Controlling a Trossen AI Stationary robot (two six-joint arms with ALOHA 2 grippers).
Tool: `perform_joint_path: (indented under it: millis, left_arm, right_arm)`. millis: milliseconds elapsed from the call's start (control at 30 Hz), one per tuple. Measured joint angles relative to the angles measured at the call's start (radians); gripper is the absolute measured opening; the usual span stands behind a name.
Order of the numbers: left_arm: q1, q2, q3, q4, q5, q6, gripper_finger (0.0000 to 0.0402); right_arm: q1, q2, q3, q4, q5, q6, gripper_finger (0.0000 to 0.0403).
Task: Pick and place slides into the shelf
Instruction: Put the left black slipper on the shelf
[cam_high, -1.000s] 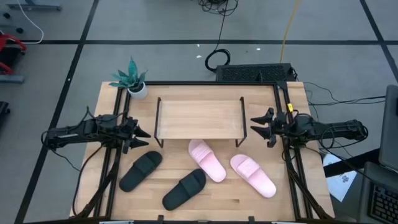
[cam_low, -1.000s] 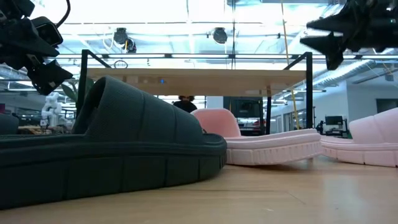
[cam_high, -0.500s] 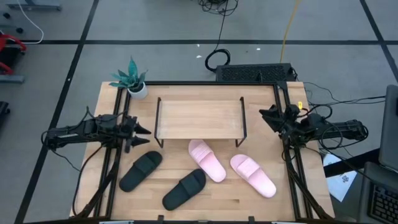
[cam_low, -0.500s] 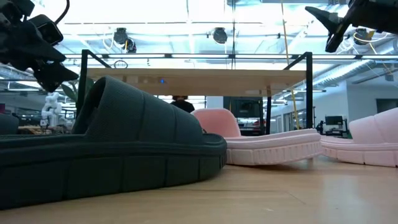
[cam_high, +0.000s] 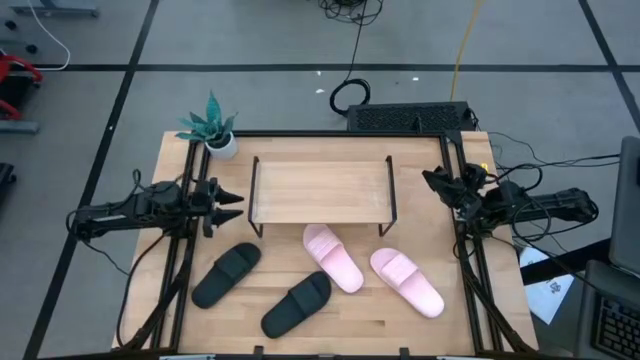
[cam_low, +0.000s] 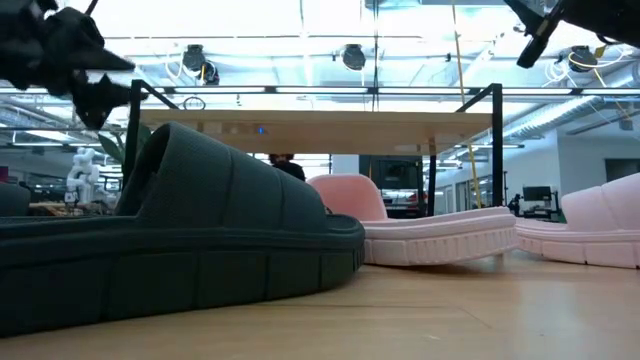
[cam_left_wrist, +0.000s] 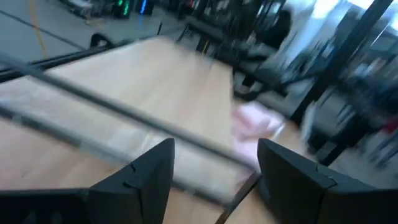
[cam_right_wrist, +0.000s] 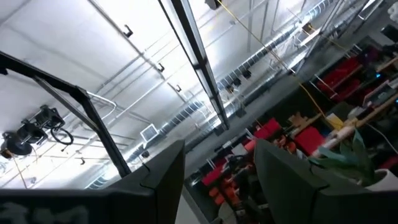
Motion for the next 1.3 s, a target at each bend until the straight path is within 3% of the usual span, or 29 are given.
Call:
perform_joint_path:
  millis: [233, 400, 567, 633, 733, 900, 1033, 1133, 1300]
  left_arm:
    - [0.0, 0.0, 0.0, 0.176, -0.007, -0.265, 0.023]
    - [0.001, 0.0, 0.015, 0.337, -0.008, -0.255, 0.023]
    - [0.001, 0.0, 0.186, 0.331, -0.007, -0.201, 0.023]
    - [0.002, 0.002, 0.294, 0.278, -0.007, -0.153, 0.023]
    - [0.002, 0.022, 0.482, 0.157, -0.021, -0.083, 0.023]
    - [0.007, 0.135, 0.776, -0.099, -0.079, -0.037, 0.023]
    - [0.036, 0.282, 0.956, -0.305, -0.071, -0.09, 0.023]
    - [0.065, 0.409, 1.062, -0.451, 0.007, -0.17, 0.023]
    - [0.095, 0.587, 1.174, -0.597, 0.15, -0.251, 0.023]
  right_arm:
    - [0.0, 0.052, 0.0, 0.179, -0.001, -0.078, 0.0183]
    - [0.0, 0.061, 0.003, 0.403, -0.007, -0.216, 0.0183]
    - [0.0, 0.06, 0.137, 0.441, -0.15, -0.437, 0.0183]
    - [0.0, 0.061, 0.249, 0.307, -0.232, -0.487, 0.0183]
    - [0.0, 0.075, 0.476, -0.045, -0.331, -0.542, 0.0183]
    - [0.0, 0.214, 0.897, -0.6, -0.389, -0.532, 0.0183]
    - [0.0, 0.361, 1.164, -0.842, -0.478, -0.427, 0.0183]
    - [0.0, 0.456, 1.304, -1.001, -0.537, -0.296, 0.0183]
    - [0.0, 0.554, 1.376, -1.17, -0.659, -0.051, 0.0183]
